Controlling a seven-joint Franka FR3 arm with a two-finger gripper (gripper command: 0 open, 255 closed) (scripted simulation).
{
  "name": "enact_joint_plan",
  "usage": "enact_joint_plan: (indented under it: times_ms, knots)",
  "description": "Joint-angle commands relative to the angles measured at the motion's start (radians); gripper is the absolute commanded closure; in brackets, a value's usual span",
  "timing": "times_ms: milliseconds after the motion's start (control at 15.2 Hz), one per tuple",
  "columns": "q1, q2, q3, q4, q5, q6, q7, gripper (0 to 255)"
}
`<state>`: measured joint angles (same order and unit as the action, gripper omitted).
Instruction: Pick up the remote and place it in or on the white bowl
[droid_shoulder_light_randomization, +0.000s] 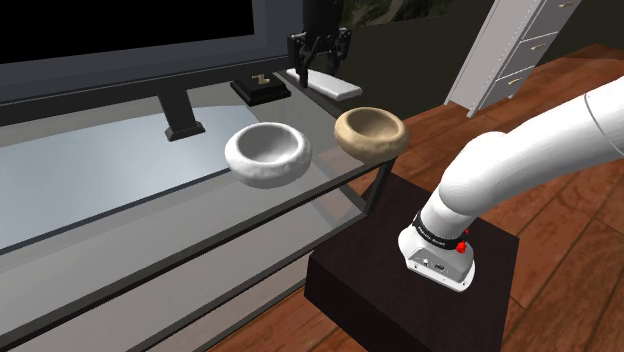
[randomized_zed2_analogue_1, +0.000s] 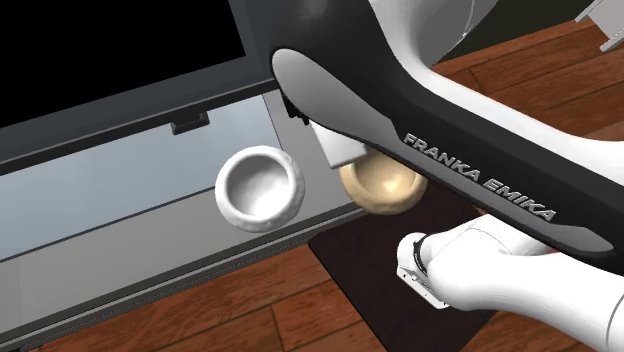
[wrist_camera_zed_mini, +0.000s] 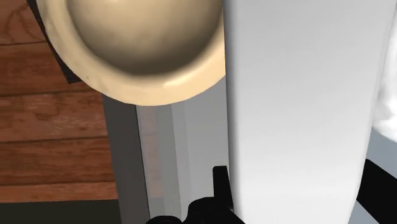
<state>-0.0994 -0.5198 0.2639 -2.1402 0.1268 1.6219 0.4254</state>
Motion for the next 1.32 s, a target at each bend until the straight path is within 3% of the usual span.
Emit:
enact_joint_plan:
  times_ms: [0,858,1254]
  knots:
    - [-0.001,0.002,0.000,0.022,-0.001,-0.017,0.003,255]
    - [0.071,0.158,0.265,0.199,0.053,-0.009,0.340,255]
    - [0.076,0.146,0.272,0.109,0.062,0.071,0.334,255]
